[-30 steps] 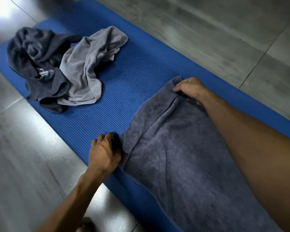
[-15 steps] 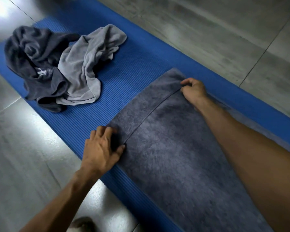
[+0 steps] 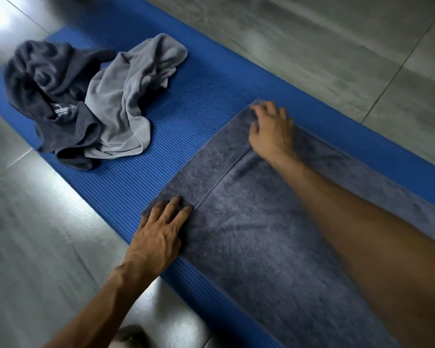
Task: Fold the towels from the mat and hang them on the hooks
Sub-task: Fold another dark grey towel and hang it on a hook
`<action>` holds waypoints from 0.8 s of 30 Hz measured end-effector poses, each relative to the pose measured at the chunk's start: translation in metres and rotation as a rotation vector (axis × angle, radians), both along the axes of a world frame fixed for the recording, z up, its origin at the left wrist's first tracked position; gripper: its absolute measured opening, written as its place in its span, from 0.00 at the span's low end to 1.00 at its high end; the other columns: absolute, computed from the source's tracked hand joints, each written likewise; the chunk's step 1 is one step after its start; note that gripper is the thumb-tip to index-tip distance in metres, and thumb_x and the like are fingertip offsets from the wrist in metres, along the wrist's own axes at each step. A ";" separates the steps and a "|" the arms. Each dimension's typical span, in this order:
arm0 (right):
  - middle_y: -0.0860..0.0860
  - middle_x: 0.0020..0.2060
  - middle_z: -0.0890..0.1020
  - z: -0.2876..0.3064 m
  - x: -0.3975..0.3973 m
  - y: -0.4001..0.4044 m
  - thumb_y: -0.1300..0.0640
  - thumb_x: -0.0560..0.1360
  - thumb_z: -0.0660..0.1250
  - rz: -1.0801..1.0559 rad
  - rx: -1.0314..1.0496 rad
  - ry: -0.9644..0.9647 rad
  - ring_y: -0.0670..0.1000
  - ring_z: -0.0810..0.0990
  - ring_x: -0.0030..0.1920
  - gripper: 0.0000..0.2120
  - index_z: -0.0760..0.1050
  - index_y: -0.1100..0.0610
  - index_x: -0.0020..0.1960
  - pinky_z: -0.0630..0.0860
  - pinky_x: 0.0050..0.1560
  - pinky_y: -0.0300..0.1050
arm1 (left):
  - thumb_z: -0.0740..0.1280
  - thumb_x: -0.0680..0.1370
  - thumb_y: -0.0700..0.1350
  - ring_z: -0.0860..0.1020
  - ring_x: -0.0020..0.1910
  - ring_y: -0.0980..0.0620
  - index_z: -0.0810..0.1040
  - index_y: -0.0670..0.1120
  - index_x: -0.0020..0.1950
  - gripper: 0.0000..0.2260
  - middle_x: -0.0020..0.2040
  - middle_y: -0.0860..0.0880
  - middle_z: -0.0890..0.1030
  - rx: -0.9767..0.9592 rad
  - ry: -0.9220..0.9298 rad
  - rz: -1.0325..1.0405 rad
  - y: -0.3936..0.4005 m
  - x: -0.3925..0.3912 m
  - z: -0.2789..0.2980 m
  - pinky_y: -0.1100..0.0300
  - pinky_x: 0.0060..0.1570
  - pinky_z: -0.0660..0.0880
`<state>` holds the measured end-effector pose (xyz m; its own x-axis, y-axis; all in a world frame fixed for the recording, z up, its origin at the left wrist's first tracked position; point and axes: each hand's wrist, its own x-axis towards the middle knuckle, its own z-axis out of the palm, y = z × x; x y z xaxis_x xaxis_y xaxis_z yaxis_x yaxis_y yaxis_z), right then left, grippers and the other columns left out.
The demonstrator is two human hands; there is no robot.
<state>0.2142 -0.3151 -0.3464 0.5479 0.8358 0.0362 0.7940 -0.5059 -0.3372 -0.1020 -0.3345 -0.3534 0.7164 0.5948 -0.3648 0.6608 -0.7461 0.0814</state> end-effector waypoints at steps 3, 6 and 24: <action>0.52 0.77 0.57 -0.019 -0.006 0.005 0.45 0.81 0.55 0.164 -0.323 0.071 0.59 0.56 0.76 0.24 0.60 0.48 0.76 0.57 0.71 0.63 | 0.61 0.79 0.50 0.38 0.76 0.42 0.34 0.59 0.76 0.38 0.76 0.50 0.33 -0.046 0.028 -0.002 -0.001 -0.004 -0.005 0.47 0.68 0.38; 0.45 0.79 0.45 -0.019 0.004 0.012 0.40 0.80 0.55 0.156 -0.480 0.199 0.56 0.42 0.79 0.28 0.51 0.41 0.78 0.44 0.74 0.66 | 0.55 0.81 0.53 0.29 0.72 0.42 0.27 0.62 0.71 0.35 0.72 0.51 0.26 -0.068 0.106 -0.005 -0.001 -0.003 0.003 0.48 0.68 0.34; 0.52 0.77 0.62 -0.028 -0.209 -0.320 0.45 0.75 0.61 0.166 -0.169 0.038 0.57 0.62 0.75 0.28 0.67 0.50 0.74 0.60 0.70 0.56 | 0.61 0.71 0.52 0.61 0.74 0.37 0.63 0.47 0.75 0.32 0.77 0.43 0.58 0.031 0.031 -0.065 -0.063 0.057 0.024 0.39 0.66 0.65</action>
